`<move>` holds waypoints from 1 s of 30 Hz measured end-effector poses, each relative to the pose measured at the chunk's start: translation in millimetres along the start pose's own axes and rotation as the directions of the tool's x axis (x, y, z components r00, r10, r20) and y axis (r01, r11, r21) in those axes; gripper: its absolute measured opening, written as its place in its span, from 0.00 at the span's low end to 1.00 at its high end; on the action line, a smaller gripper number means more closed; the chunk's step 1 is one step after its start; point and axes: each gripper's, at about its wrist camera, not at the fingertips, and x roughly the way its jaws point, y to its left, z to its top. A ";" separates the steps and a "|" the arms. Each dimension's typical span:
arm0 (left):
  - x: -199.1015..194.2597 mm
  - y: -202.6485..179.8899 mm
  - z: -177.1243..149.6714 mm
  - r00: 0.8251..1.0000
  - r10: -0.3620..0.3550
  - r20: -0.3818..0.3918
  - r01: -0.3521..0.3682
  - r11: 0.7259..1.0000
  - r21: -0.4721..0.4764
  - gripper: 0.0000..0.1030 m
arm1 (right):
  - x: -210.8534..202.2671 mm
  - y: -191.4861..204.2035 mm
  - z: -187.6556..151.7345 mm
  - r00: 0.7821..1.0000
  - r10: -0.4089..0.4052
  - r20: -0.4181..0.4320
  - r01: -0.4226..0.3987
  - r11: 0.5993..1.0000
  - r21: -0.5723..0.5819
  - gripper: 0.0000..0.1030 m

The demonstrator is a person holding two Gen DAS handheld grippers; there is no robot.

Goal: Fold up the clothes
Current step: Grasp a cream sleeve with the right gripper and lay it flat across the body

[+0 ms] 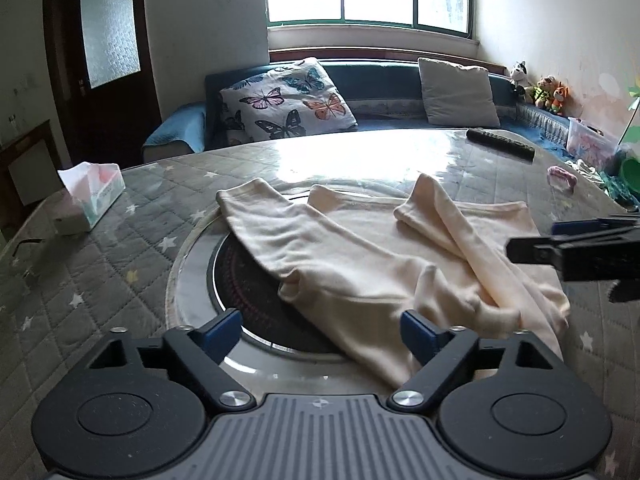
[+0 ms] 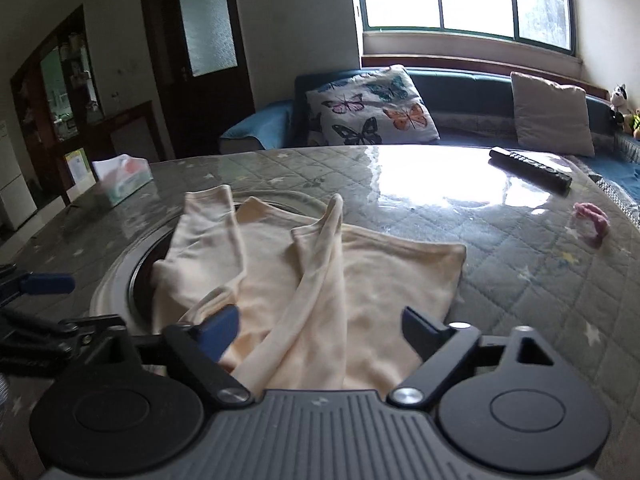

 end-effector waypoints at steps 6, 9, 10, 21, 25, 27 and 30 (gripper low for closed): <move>17.6 2.7 17.7 1.000 -0.013 -0.019 0.013 1.000 -0.024 0.77 | 43.0 -0.1 22.5 1.000 0.011 -0.029 -0.011 1.000 0.004 0.60; 29.4 4.6 27.5 0.999 -0.028 -0.031 0.027 0.999 -0.030 0.77 | 62.0 0.3 29.7 0.999 0.013 -0.046 -0.013 1.000 0.004 0.55; 33.9 4.4 31.1 0.999 -0.035 -0.035 0.034 0.999 -0.029 0.77 | 68.0 0.8 31.3 0.999 0.013 -0.050 -0.013 1.000 0.006 0.52; 88.0 -2.3 67.0 0.984 -0.157 -0.078 0.158 0.987 0.012 0.77 | 83.0 -10.7 31.1 0.997 0.029 -0.075 -0.027 0.999 0.028 0.03; 108.4 -9.4 64.2 0.976 -0.168 -0.136 0.177 0.983 0.050 0.57 | 68.6 -19.9 32.1 0.999 0.008 -0.050 -0.006 0.999 0.040 0.03; 115.4 -7.1 61.8 0.972 -0.175 -0.158 0.185 0.981 0.051 0.39 | 58.9 -26.0 32.2 0.999 -0.007 -0.032 0.008 0.999 0.048 0.03; 121.3 -0.4 57.8 0.967 -0.185 -0.175 0.195 0.980 0.041 0.16 | 42.4 -37.6 31.4 1.000 -0.030 -0.006 0.030 0.997 0.072 0.02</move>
